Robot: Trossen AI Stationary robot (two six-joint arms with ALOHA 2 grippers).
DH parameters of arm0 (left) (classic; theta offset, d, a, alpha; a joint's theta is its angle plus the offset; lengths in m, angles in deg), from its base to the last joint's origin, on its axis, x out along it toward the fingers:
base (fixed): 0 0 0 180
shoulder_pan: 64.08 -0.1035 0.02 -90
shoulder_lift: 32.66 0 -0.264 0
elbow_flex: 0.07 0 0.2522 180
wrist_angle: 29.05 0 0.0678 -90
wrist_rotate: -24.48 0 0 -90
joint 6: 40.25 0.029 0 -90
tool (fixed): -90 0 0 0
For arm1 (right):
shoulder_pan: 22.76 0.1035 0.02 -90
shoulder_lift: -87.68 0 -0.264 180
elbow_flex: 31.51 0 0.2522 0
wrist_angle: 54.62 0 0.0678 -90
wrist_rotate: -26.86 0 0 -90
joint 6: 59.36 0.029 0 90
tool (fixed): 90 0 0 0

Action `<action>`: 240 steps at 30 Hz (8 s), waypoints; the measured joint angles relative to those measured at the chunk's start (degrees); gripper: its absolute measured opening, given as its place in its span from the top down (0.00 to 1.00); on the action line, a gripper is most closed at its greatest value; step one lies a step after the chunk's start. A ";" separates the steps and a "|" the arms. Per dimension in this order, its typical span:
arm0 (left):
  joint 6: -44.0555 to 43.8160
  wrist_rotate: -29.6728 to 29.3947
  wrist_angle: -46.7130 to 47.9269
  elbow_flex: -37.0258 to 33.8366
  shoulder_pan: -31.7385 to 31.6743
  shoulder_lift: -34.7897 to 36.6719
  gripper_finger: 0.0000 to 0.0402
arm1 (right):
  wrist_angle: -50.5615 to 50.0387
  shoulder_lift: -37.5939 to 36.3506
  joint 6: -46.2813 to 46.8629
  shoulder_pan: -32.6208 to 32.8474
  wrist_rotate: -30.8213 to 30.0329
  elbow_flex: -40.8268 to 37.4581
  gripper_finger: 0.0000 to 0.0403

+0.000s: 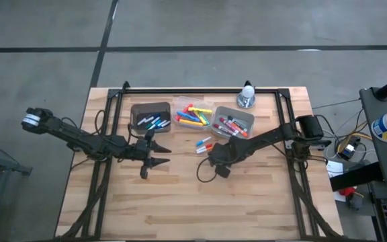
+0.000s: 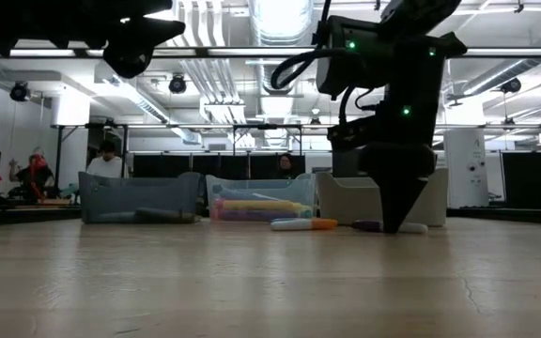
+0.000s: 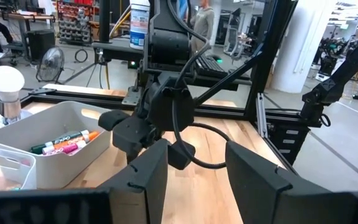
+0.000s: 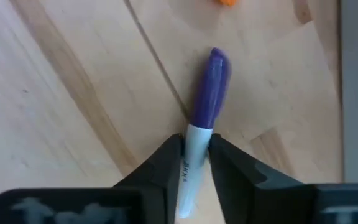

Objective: Pick & Place Markers
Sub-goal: Put the blue mini marker into the black bin, then put the orange mini marker into the black bin

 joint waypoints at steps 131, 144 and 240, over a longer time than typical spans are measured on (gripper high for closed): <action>-9.63 -33.60 37.46 4.36 -22.23 -0.42 0.88 | 0.22 0.33 -16.99 7.61 -14.35 29.81 0.56; -16.27 -10.45 42.29 4.54 -37.95 -2.65 0.88 | 0.20 0.33 -17.16 7.61 -14.35 29.73 0.57; -8.91 17.33 8.97 6.17 -1.77 2.89 0.54 | 22.55 0.31 -39.89 -9.35 6.72 -1.99 0.74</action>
